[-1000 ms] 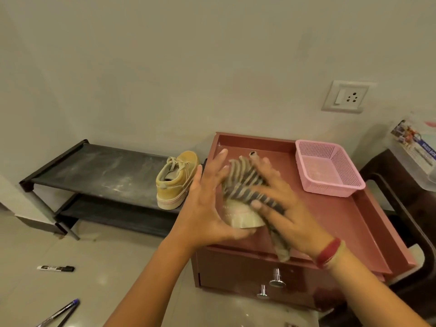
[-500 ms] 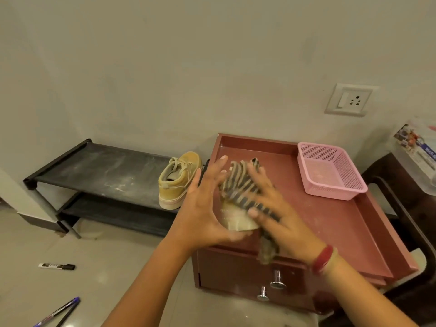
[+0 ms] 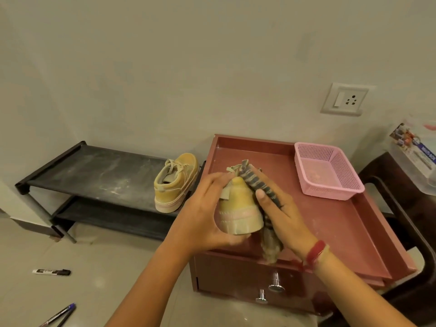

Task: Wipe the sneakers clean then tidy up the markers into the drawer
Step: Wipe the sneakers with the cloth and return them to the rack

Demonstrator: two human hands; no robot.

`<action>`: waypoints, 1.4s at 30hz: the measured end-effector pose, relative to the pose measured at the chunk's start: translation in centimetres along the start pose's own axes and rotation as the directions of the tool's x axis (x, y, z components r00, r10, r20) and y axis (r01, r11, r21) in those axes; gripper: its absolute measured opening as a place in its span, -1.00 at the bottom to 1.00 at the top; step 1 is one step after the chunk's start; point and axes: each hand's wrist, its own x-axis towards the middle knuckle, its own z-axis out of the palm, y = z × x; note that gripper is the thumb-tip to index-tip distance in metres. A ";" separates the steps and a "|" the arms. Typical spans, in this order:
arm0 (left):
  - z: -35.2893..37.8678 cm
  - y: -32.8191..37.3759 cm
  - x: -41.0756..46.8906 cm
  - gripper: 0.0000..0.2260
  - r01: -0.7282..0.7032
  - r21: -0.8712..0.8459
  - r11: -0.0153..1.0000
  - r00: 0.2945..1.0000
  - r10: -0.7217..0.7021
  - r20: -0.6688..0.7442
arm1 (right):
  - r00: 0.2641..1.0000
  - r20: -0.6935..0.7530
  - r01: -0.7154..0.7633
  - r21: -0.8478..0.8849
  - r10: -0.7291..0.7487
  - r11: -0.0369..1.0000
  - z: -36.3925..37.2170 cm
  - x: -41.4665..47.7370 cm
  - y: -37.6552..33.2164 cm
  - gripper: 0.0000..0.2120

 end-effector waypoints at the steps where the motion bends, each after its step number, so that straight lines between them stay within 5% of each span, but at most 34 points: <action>1: 0.0 0.0 -0.1 -0.14 -0.008 0.021 1.000 1.000 0.008 -0.002 | 0.999 0.015 0.052 -0.035 -0.052 0.998 0.4 -0.4 -0.2 -0.60; 4: -0.2 -0.1 -0.1 -0.14 0.001 0.060 0.998 1.000 0.000 -0.010 | 0.975 0.112 0.207 -0.167 -0.190 0.964 0.8 -1.2 0.4 -0.61; 8: -0.6 -0.2 -0.1 -0.13 0.028 0.094 0.995 0.999 -0.026 -0.025 | 0.999 -0.030 -0.013 -0.078 0.011 0.997 0.2 -0.3 1.3 -0.57; 12: -0.8 -0.2 -0.1 -0.16 0.024 0.094 0.995 0.999 -0.022 -0.025 | 0.979 0.133 0.181 -0.194 -0.157 0.964 0.9 -1.4 1.2 -0.59; 16: -0.8 -0.2 -0.1 -0.15 0.061 0.096 0.994 0.997 -0.057 -0.051 | 1.000 -0.002 -0.001 -0.085 0.001 0.996 0.3 -0.1 1.0 -0.56; 20: -1.2 -0.6 -0.4 -0.14 0.061 0.122 0.991 0.998 -0.059 -0.019 | 0.979 0.159 0.149 -0.157 -0.124 0.976 1.3 -0.8 0.9 -0.59; 26: -3.0 -1.4 -1.6 -0.08 0.062 0.291 0.955 0.990 -0.096 0.101 | 0.992 0.037 -0.119 -0.107 0.124 0.987 1.6 1.1 2.9 -0.52; 29: -4.0 -1.7 -2.4 -0.05 0.108 0.333 0.937 0.974 -0.167 0.156 | 0.996 0.054 -0.065 -0.159 0.075 0.985 3.2 0.8 3.2 -0.53; 33: -4.5 -2.3 -2.9 -0.13 0.161 0.327 0.931 0.962 -0.221 0.157 | 0.981 -0.188 0.010 -0.219 -0.052 0.976 5.3 0.7 2.0 -0.59; 35: -4.6 -2.8 -2.8 -0.15 0.185 0.281 0.942 0.960 -0.234 0.153 | 0.978 -0.081 0.159 -0.308 -0.193 0.938 7.0 0.0 1.3 -0.58; 38: -4.8 -3.8 -2.7 -0.11 0.221 0.249 0.943 0.951 -0.265 0.158 | 0.913 0.262 0.404 -0.462 -0.313 0.790 8.7 -0.8 1.8 -0.54; 42: -5.1 -4.9 -2.8 -0.10 0.252 0.232 0.940 0.948 -0.287 0.134 | 0.993 0.086 0.112 -0.381 -0.086 0.918 7.3 1.4 3.0 -0.61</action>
